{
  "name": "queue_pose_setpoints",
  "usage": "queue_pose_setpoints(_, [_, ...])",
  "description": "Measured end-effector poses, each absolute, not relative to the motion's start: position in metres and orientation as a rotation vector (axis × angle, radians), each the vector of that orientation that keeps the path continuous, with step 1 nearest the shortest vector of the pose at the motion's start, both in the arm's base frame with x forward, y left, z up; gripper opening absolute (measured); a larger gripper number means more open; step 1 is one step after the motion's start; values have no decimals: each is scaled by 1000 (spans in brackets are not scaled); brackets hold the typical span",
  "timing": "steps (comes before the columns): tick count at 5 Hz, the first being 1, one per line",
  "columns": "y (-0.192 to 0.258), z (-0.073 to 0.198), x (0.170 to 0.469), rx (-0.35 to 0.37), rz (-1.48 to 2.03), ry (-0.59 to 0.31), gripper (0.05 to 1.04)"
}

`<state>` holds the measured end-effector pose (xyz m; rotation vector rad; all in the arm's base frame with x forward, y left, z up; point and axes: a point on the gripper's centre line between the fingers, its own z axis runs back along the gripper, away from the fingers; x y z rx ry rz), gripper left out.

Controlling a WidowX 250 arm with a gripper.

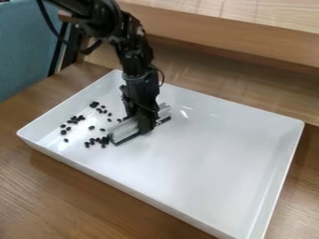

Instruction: Sweep into pile

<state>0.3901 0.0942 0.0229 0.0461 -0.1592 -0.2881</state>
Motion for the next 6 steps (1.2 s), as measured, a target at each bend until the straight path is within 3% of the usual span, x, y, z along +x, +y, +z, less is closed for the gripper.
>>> queue_pose_setpoints(3, [121,20,387,33,86,-233,397])
queue_pose_setpoints(6, [142,22,368,79,101,-188,395])
